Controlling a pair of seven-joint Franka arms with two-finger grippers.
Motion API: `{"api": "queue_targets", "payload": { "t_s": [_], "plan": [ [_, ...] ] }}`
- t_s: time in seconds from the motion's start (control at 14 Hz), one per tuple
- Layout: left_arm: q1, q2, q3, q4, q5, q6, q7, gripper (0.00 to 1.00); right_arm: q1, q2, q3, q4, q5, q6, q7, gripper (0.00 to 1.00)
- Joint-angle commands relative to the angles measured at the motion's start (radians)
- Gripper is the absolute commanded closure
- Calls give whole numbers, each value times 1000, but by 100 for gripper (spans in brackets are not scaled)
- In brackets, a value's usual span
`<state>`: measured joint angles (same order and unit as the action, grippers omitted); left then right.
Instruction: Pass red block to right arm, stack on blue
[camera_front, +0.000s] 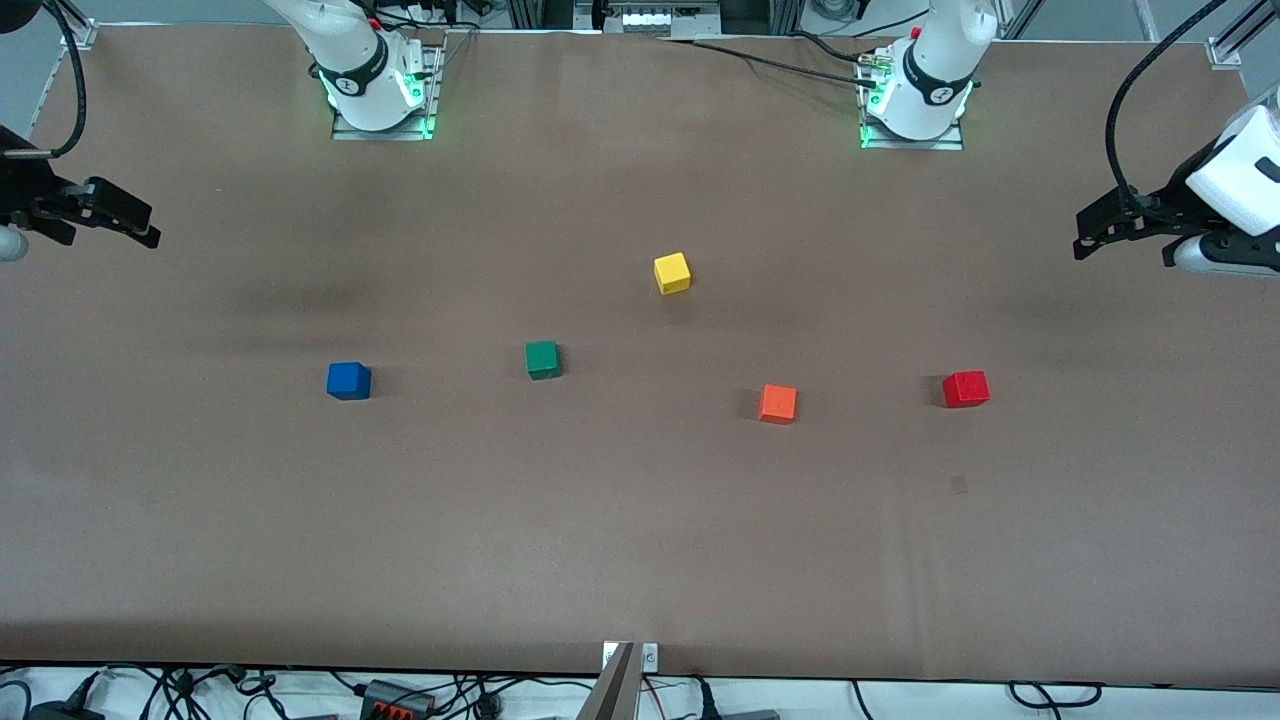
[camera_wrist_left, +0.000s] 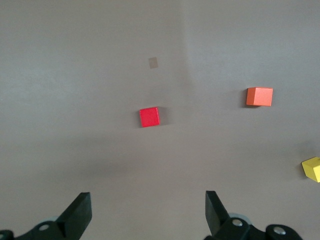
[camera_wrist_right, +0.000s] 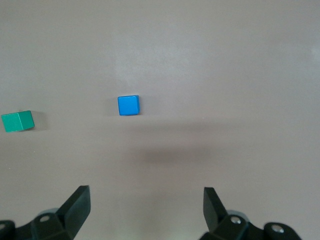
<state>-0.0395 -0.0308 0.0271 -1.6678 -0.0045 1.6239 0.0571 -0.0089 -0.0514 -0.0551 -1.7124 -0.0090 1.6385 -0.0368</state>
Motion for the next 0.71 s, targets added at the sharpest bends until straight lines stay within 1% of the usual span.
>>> {"api": "queue_targets", "payload": {
  "t_s": [0.0, 0.29, 0.43, 0.57, 0.64],
  "plan": [
    [-2, 3, 4, 22, -15, -22, 10, 0, -9, -38, 9, -36, -11, 15, -11, 0],
    [-2, 5, 4, 26, -17, -24, 9, 0, -8, -35, 9, -35, -11, 17, -11, 0],
    [-3, 12, 4, 37, -15, -59, 6, 0, -11, -35, 9, -35, -11, 6, -11, 0],
    [-3, 22, 4, 36, -20, -65, 3, 0, -13, -31, 6, -29, -9, 0, -11, 0],
    [-3, 58, 4, 36, -20, -76, 4, 0, -13, -30, 7, -27, -9, -2, -11, 0]
  ]
}}
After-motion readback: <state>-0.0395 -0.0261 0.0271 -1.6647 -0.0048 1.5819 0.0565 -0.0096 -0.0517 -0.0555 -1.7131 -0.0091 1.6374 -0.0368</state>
